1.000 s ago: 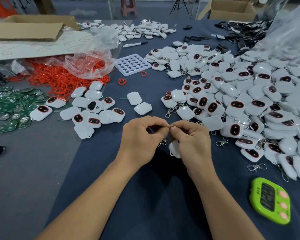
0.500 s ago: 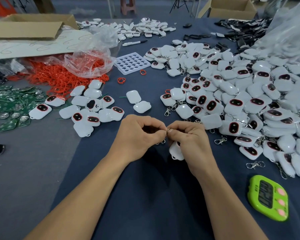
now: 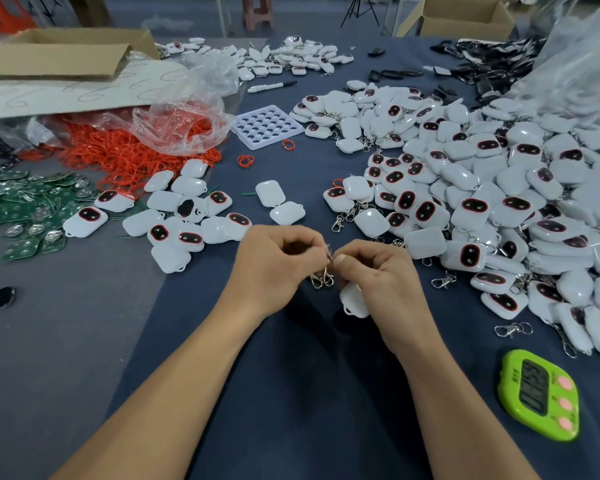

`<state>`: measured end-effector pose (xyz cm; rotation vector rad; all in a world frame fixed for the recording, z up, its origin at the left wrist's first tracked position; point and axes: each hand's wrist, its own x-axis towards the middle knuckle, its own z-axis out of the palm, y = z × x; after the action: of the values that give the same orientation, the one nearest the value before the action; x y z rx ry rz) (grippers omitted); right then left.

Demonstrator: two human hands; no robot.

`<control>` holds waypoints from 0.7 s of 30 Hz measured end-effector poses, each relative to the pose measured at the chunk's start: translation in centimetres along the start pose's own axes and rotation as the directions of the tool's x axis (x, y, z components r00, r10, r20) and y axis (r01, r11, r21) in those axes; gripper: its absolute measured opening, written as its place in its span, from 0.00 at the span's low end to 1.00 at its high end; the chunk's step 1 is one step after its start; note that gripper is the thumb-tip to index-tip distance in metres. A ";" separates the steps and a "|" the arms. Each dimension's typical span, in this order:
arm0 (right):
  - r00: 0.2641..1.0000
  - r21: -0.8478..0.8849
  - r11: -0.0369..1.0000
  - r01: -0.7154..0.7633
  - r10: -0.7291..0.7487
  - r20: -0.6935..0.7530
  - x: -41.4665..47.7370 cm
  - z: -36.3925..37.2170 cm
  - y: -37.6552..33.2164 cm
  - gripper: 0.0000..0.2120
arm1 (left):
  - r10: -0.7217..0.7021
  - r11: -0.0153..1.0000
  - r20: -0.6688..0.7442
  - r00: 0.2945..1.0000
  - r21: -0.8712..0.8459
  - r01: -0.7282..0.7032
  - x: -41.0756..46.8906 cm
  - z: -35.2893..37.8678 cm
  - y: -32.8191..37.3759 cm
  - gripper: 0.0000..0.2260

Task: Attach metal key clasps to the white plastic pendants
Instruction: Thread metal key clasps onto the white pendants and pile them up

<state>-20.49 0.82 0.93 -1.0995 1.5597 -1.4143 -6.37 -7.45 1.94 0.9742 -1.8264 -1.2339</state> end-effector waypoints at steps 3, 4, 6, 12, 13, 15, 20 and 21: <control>0.987 0.084 0.991 -0.102 0.112 -0.117 0.1 -0.2 0.2 0.12 | -0.043 0.999 -0.287 0.957 0.011 0.048 0.9 -1.4 -0.3 0.05; 0.982 0.092 0.987 -0.130 0.141 -0.124 0.2 -0.4 0.2 0.16 | -0.036 0.996 -0.353 0.935 0.066 0.063 1.2 -2.1 -0.5 0.05; 0.980 0.110 0.981 -0.159 0.170 -0.099 0.2 -0.3 0.1 0.21 | 0.012 0.976 -0.418 0.908 0.204 0.081 1.5 -3.5 -1.0 0.05; 0.923 0.302 0.935 -0.186 0.062 0.379 -0.6 2.7 -1.2 0.21 | 0.126 0.857 -0.333 0.935 0.510 0.067 1.7 -4.2 -1.9 0.03; 0.862 0.271 0.937 -0.221 0.057 0.504 -0.8 3.2 -1.3 0.20 | 0.134 0.834 -0.301 0.944 0.548 0.056 1.7 -4.1 -2.0 0.03; 0.824 0.110 0.978 -0.179 0.088 0.559 -0.7 3.8 -1.1 0.19 | 0.151 0.805 -0.241 0.959 0.593 0.022 1.7 -4.0 -2.2 0.03; 0.987 0.237 0.959 -0.156 0.144 0.065 0.5 2.7 -0.3 0.19 | 0.151 0.799 -0.131 0.980 0.599 -0.043 1.5 -3.8 -2.3 0.03; 0.985 0.312 0.935 -0.166 0.171 0.009 0.6 2.2 -0.1 0.20 | 0.139 0.800 -0.102 0.985 0.598 -0.051 1.4 -3.5 -2.2 0.04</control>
<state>-18.64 -0.56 0.81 -0.7472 1.3488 -1.4937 -3.52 -10.63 1.08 1.2431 -2.1626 -0.4966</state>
